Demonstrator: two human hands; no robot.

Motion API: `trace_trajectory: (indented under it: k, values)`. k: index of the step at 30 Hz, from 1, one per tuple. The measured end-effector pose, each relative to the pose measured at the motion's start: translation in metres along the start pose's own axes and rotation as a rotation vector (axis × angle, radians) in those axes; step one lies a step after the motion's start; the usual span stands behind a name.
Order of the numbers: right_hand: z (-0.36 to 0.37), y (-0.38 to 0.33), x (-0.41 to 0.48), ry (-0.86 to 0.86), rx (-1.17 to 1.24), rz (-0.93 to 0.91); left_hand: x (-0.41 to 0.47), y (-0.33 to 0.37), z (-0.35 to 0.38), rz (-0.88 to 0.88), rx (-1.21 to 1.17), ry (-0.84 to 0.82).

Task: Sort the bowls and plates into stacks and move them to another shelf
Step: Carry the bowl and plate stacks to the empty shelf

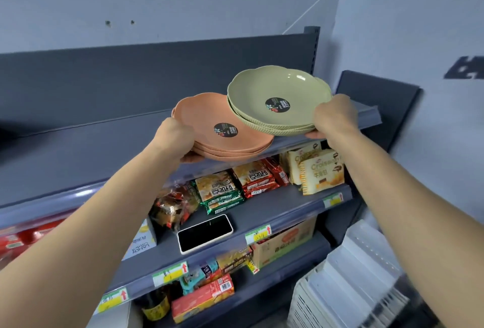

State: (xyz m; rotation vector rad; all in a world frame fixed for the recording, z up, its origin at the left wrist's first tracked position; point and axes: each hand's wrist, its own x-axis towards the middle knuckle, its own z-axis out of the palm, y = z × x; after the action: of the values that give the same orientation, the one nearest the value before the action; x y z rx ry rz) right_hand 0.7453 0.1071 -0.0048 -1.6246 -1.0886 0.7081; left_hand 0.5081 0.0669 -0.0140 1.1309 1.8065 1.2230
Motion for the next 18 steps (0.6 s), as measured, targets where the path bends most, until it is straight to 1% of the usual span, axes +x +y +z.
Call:
trace_trajectory:
  k: [4, 8, 11, 15, 18]
  values:
    - [-0.031, 0.006, -0.019, 0.137, 0.001, 0.030, -0.008, 0.010, 0.016, 0.040, 0.029, -0.151]
    - [-0.059, 0.021, -0.046, 0.293, -0.024, 0.100, -0.015, 0.008, 0.041, 0.003, -0.012, -0.366]
    - [-0.090, 0.039, -0.073, 0.415, -0.046, 0.152, -0.029, 0.004, 0.071, 0.087, 0.047, -0.517]
    - [-0.139, 0.065, -0.116, 0.585, -0.191, 0.236, -0.059, -0.004, 0.119, 0.136, 0.082, -0.718]
    - [-0.180, 0.080, -0.156, 0.734, -0.215, 0.292, -0.097, -0.005, 0.154, 0.163, 0.081, -0.891]
